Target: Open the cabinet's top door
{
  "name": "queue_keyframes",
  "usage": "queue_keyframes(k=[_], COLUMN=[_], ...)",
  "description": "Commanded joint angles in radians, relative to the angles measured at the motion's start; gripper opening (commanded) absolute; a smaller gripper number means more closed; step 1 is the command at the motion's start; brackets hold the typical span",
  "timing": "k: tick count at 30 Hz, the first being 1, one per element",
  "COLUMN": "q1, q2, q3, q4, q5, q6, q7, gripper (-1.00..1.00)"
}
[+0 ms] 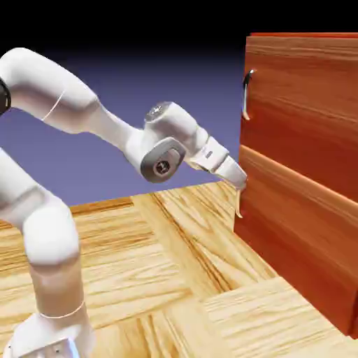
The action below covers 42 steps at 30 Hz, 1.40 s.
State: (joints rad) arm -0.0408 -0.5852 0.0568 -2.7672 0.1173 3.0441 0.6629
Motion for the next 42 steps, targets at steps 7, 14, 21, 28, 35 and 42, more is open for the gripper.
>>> queue_keyframes(k=[7, 14, 21, 28, 35, 42], q1=[-0.137, -0.274, -0.411, -0.549, -0.686, -0.823], q2=[-0.039, -0.079, -0.118, -0.158, -0.197, -0.236], q3=[0.147, 0.295, 0.442, 0.589, 0.736, 0.884], q4=[0.111, 0.222, 0.333, 0.444, 0.555, 0.666], q5=[0.305, 0.609, 0.914, 1.218, 1.522, 1.827], q6=[0.018, 0.037, 0.055, 0.073, 0.092, 0.11], q7=[-0.203, -0.405, -0.608, -0.81, -1.013, -1.216], gripper=[0.0, 0.0, 0.0, 0.0, 0.0, 0.0])
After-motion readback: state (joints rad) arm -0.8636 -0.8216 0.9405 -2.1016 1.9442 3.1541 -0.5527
